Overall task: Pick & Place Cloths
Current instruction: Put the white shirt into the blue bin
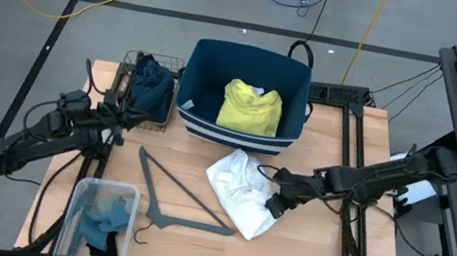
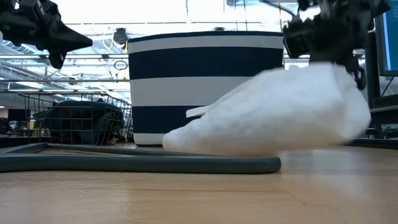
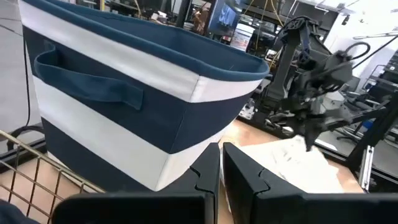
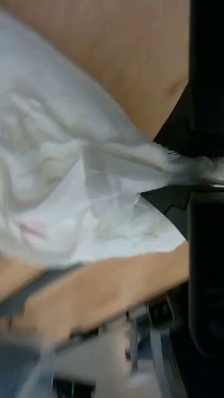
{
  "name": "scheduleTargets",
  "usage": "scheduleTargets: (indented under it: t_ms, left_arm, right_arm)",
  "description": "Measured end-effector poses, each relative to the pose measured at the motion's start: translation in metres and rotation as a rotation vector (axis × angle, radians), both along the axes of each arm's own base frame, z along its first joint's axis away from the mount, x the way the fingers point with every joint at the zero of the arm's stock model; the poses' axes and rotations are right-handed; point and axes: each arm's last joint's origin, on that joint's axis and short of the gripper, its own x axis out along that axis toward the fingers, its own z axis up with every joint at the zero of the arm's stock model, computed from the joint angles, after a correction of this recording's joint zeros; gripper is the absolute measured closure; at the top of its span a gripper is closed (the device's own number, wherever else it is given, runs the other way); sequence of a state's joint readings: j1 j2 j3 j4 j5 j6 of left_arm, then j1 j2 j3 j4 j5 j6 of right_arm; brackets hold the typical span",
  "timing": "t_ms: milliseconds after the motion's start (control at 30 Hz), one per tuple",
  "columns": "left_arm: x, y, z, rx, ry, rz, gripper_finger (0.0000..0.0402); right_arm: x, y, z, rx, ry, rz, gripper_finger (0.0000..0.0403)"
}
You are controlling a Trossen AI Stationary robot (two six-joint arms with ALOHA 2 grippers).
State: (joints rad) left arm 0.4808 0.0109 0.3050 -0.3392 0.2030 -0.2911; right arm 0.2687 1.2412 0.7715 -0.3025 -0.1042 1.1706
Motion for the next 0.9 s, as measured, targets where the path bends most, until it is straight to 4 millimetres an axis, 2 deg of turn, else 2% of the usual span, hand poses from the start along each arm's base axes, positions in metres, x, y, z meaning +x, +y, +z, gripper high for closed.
scheduleTargets:
  t_ms: [200,300,533,900]
  left_arm:
    - [0.001,0.0,-0.003,-0.012,0.011,-0.006,0.038]
    - [0.001,0.0,-0.004,-0.016,0.013,-0.008,0.038]
    - [0.001,0.0,-0.004,-0.02,0.013,-0.015,0.038]
    - [0.001,0.0,-0.004,-0.035,0.009,-0.015,0.038]
  right_arm:
    - [0.002,0.017,0.018,0.062,-0.146,0.047,0.0375]
    - [0.006,0.026,0.037,0.078,-0.206,0.083,0.0375]
    - [0.022,0.045,0.104,0.044,-0.33,0.182,0.0375]
    - [0.053,0.061,0.204,-0.097,-0.389,0.331,0.0375]
